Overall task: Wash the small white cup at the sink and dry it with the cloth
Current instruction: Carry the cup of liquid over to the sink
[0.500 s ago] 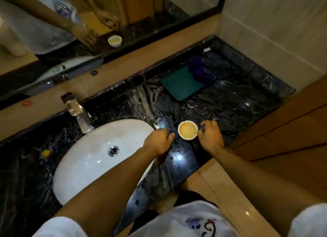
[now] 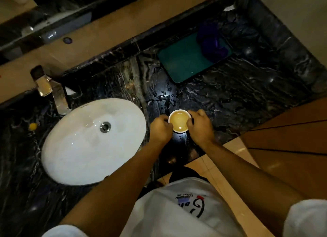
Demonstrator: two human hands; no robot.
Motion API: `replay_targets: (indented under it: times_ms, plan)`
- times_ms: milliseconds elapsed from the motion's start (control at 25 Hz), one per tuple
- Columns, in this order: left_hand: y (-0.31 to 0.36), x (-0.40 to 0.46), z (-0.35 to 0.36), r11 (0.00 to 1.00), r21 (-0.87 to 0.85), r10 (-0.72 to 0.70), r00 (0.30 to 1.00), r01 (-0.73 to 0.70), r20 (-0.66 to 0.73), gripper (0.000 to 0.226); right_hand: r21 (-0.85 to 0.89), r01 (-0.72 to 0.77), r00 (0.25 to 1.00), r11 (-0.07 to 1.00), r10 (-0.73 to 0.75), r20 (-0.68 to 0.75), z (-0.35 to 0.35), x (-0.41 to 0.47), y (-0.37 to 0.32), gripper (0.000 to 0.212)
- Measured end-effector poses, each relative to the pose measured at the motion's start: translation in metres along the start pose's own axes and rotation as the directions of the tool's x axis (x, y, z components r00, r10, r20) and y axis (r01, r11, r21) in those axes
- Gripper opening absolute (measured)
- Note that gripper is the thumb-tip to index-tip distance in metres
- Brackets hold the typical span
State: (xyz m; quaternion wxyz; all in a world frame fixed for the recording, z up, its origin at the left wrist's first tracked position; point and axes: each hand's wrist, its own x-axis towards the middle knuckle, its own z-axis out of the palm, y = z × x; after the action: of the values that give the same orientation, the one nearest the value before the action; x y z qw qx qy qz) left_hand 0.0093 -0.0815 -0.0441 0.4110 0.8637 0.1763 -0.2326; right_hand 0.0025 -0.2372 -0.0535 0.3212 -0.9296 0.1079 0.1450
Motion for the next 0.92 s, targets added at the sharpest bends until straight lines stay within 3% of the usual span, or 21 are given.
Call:
replay_targets:
  times_ms: [440, 680, 760, 840, 920]
  plan:
    - [-0.005, 0.006, 0.002, 0.997, -0.058, -0.056, 0.995, 0.051, -0.086, 0.024, 0.009, 0.002, 1.000, 1.000, -0.002, 0.012, 0.005, 0.007, -0.005, 0.032]
    - [-0.024, -0.003, -0.031, 0.931, -0.329, -0.205, 0.971, 0.156, -0.120, 0.017, 0.048, 0.084, 0.996, 0.995, -0.086, 0.033, 0.008, 0.002, -0.039, 0.031]
    - [-0.032, -0.010, -0.050, 0.789, -0.568, -0.325, 0.944, 0.234, -0.063, 0.014, 0.056, 0.127, 0.991, 0.990, -0.129, 0.027, 0.015, -0.006, -0.060, 0.028]
    - [-0.046, -0.019, -0.072, 0.533, -0.794, -0.356, 0.929, 0.292, 0.102, 0.014, 0.066, 0.154, 0.988, 0.986, -0.155, 0.019, 0.025, -0.014, -0.086, 0.026]
    - [-0.065, -0.028, -0.094, 0.235, -0.894, -0.304, 0.902, 0.382, 0.306, 0.020, 0.066, 0.149, 0.988, 0.987, -0.151, 0.024, 0.040, -0.024, -0.110, 0.027]
